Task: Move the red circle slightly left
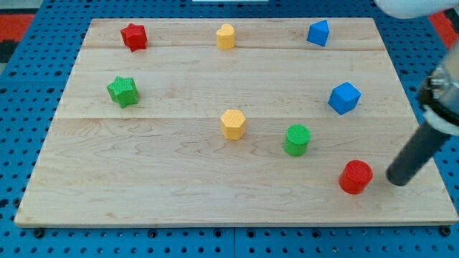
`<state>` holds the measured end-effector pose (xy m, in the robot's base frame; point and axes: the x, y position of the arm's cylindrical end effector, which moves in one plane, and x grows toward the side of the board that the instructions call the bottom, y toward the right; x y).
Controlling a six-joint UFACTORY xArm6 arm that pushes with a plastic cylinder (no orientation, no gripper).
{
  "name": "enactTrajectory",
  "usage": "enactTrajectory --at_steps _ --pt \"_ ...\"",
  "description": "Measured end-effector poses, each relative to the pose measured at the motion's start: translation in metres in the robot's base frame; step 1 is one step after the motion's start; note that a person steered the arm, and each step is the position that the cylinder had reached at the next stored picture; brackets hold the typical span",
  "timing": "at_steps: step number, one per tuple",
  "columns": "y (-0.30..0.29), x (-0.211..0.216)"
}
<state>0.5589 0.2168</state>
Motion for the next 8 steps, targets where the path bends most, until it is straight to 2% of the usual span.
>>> enactTrajectory --at_steps 3,8 --pt "-0.008 -0.001" --pt "-0.070 0.002"
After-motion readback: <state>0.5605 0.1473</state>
